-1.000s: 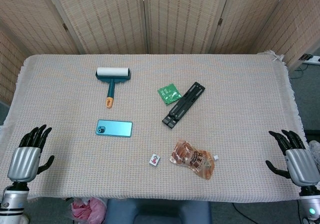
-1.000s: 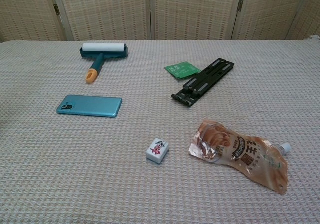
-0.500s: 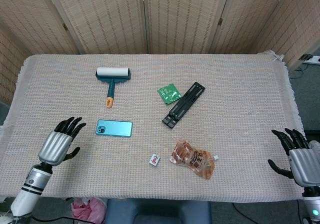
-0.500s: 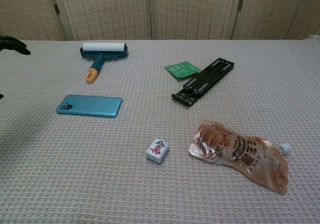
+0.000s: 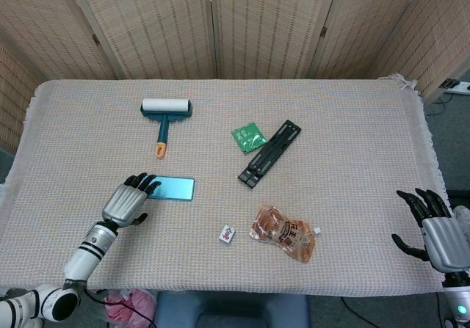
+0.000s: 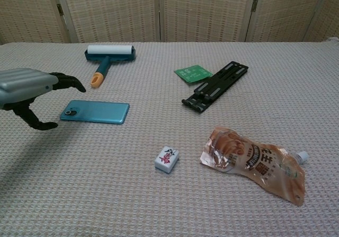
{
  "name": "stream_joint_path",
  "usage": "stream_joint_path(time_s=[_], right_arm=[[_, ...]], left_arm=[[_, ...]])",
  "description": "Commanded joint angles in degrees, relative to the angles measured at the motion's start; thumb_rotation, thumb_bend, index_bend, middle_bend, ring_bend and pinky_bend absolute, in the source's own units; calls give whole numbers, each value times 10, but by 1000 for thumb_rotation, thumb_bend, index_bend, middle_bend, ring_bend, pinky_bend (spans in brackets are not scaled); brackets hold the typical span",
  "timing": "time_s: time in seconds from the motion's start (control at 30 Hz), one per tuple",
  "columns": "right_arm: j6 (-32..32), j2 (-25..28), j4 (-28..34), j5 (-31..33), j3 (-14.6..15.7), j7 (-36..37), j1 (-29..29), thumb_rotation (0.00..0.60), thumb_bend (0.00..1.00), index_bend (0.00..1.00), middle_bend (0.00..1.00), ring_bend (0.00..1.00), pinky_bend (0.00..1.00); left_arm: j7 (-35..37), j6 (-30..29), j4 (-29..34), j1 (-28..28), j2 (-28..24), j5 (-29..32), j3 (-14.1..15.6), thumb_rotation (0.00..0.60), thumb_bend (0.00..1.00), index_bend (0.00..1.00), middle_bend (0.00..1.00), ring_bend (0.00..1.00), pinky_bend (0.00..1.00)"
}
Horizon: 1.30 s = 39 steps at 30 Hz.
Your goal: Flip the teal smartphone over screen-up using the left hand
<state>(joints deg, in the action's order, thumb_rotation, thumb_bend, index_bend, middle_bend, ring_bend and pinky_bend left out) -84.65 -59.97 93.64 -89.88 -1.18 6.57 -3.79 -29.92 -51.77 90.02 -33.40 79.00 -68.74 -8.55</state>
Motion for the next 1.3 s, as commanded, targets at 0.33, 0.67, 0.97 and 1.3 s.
stream_joint_path(time_s=[0.33, 0.67, 0.97, 1.3], right_arm=[[5, -4, -7, 9, 0, 6, 1, 600, 174, 142, 197, 80, 85], [7, -6, -14, 13, 0, 12, 2, 600, 175, 142, 197, 80, 85], [9, -7, -19, 15, 0, 17, 2, 600, 175, 142, 197, 80, 85], [12, -8, -20, 18, 0, 18, 2, 600, 175, 142, 197, 80, 85]], left_arm=[[-77, 25, -52, -69, 68, 140, -12, 600, 317, 180, 153, 91, 182], [-110, 17, -79, -108, 99, 210, -12, 600, 318, 239, 236, 144, 182], [-110, 15, -112, -129, 126, 255, -9, 600, 317, 268, 273, 163, 182], [-95, 15, -151, -143, 147, 264, -5, 600, 317, 343, 360, 212, 182]])
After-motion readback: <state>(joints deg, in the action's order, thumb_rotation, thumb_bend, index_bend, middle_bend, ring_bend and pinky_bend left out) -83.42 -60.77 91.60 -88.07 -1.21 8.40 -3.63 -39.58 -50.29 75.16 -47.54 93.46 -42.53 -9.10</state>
